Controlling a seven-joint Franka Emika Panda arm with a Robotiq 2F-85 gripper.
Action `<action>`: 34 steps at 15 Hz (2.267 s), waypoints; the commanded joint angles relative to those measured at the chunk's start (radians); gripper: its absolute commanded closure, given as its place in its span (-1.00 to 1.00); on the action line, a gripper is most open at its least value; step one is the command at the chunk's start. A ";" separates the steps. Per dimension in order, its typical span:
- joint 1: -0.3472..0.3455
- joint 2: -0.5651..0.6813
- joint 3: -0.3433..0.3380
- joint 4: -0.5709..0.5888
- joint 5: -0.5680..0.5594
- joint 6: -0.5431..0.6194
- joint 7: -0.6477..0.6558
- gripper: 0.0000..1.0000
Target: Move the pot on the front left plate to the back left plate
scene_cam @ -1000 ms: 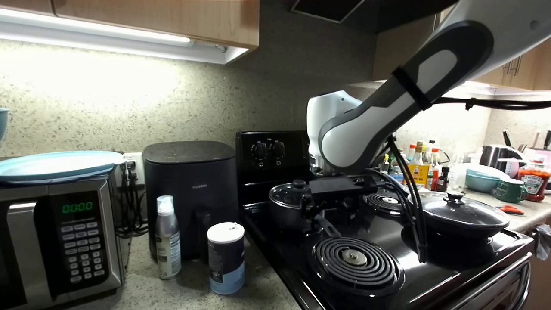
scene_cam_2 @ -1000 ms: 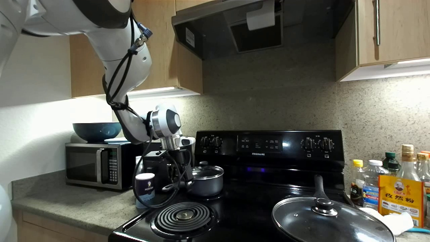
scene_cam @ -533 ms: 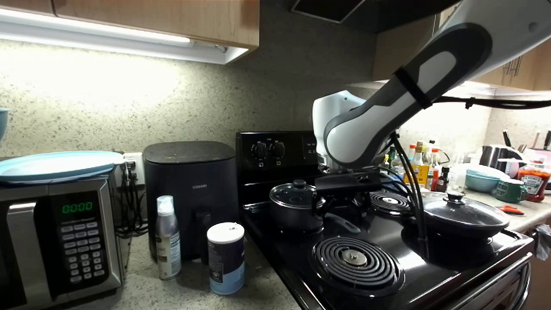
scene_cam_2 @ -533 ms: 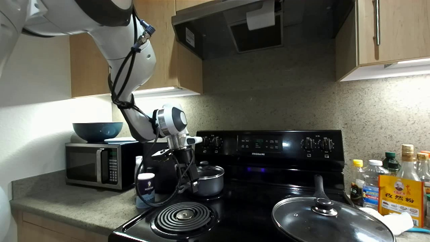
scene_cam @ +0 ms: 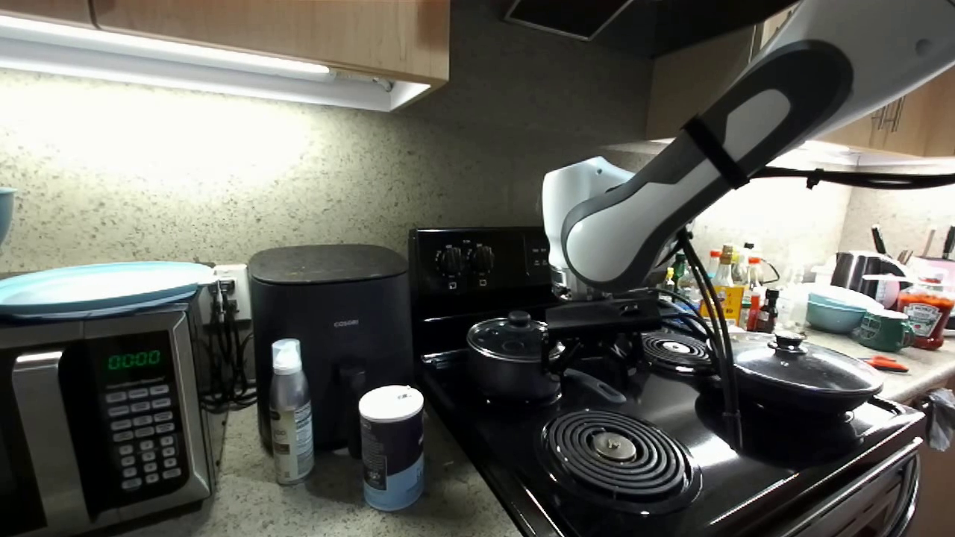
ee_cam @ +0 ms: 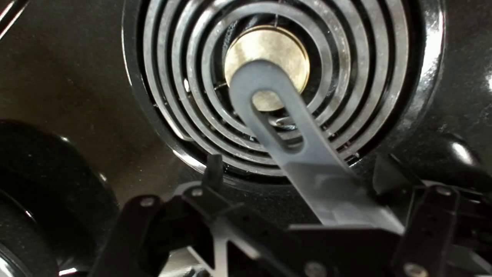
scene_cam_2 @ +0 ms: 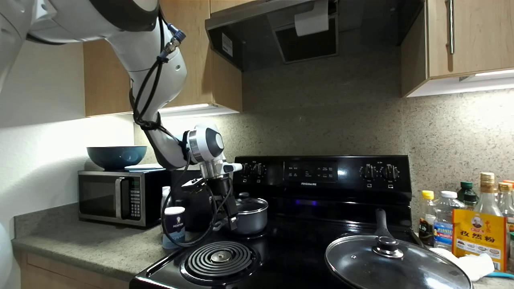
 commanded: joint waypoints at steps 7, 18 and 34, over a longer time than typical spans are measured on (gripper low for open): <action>-0.061 0.012 -0.005 0.039 0.035 -0.013 0.046 -1.00; -0.076 0.009 0.001 0.030 0.026 0.007 0.007 -1.00; -0.059 0.028 0.055 0.028 0.057 -0.001 -0.224 -1.00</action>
